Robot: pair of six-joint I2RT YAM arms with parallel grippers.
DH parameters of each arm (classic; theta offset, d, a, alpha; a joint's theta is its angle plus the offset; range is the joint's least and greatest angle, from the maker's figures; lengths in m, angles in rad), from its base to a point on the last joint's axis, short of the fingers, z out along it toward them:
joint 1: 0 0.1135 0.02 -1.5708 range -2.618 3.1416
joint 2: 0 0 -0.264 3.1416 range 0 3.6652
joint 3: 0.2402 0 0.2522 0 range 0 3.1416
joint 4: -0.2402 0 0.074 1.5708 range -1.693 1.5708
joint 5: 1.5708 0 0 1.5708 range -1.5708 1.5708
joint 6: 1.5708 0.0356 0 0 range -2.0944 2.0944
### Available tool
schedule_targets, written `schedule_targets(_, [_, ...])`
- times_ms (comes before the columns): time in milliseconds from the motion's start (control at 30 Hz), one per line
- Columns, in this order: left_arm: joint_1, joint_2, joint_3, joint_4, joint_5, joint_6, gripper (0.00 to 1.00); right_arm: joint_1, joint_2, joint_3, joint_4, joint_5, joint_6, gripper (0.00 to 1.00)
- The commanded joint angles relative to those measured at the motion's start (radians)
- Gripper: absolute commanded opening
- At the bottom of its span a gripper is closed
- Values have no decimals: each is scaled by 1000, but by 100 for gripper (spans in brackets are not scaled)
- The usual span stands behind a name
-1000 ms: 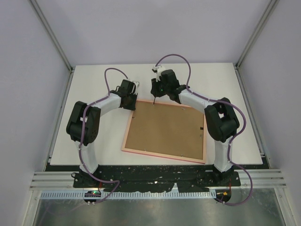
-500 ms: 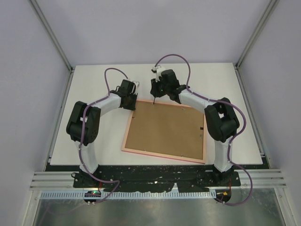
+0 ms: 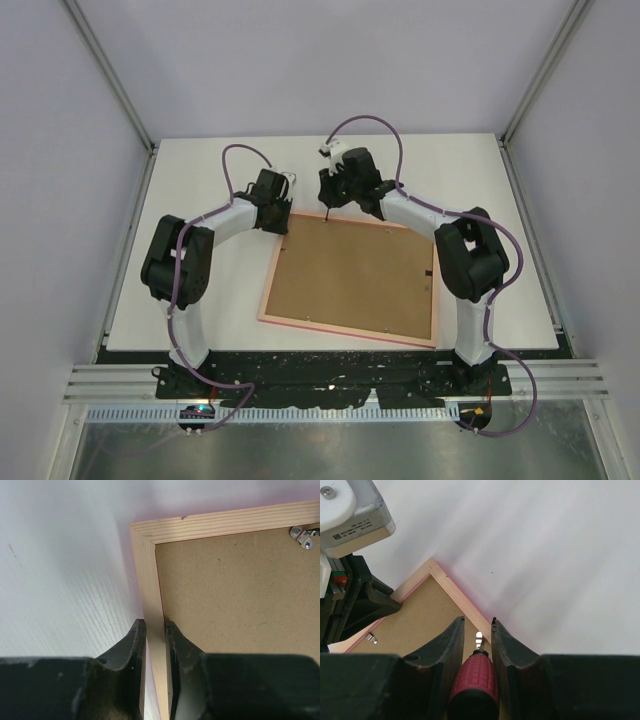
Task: Take the photo out of the frame
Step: Release the photo frame item from the photo frame.
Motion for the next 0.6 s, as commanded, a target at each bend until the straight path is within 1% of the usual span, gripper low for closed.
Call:
schedule_targets(0, [-12,19,16,-5,0,31,9,50,-30,-10,-39,-134,18,8])
schedule_targets(300, [-12,19,17,-4,0,31,9,55,-44,-21,-34,-202,6,8])
schedule_targets(467, [-12,19,14,-4,0,31,9,66,-45,-18,-42,-186,-25,8])
schedule_targets(567, [-12,19,19,-10,0,31,9,69,-50,-16,-36,-139,-23,8])
